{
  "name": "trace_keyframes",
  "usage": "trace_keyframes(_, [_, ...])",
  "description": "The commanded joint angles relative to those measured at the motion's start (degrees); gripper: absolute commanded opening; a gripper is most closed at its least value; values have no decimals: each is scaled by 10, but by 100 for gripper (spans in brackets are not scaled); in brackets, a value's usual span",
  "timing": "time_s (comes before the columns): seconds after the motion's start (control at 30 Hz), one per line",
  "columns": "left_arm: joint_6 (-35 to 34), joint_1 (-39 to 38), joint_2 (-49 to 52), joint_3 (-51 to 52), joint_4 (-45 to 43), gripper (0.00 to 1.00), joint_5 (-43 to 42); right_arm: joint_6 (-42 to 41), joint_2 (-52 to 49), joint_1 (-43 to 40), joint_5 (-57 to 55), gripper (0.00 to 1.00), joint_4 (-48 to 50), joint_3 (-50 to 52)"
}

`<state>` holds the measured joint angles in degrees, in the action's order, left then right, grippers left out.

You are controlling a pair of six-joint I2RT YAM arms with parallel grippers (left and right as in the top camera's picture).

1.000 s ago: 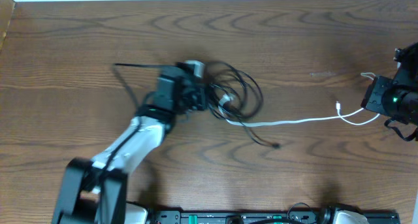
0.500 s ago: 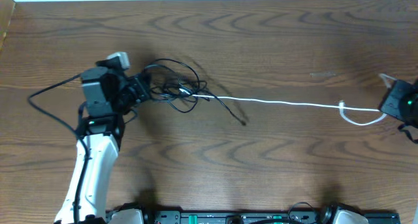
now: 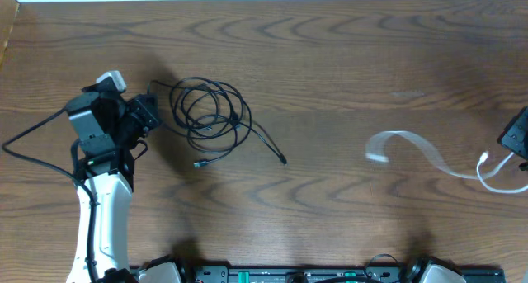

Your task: Untangle cables

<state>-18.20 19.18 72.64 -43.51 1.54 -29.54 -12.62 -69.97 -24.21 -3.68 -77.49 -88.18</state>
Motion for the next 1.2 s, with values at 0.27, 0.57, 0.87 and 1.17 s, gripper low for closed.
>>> trace_keyframes(0.27, [-6,7,-9,2,16,8,-110,-2,-12,-5,32,1,18,-10])
trace_keyframes(0.57, [-5,-35,-9,2,28,8,-146,-43,-56,-7,-27,1,82,-10])
trace_keyframes(0.87, [1,-177,-9,2,27,8,-146,-127,-147,-73,-130,1,115,-16])
trace_keyframes(1.17, [1,-304,-9,2,27,8,-144,-161,-161,-182,-204,1,69,-35])
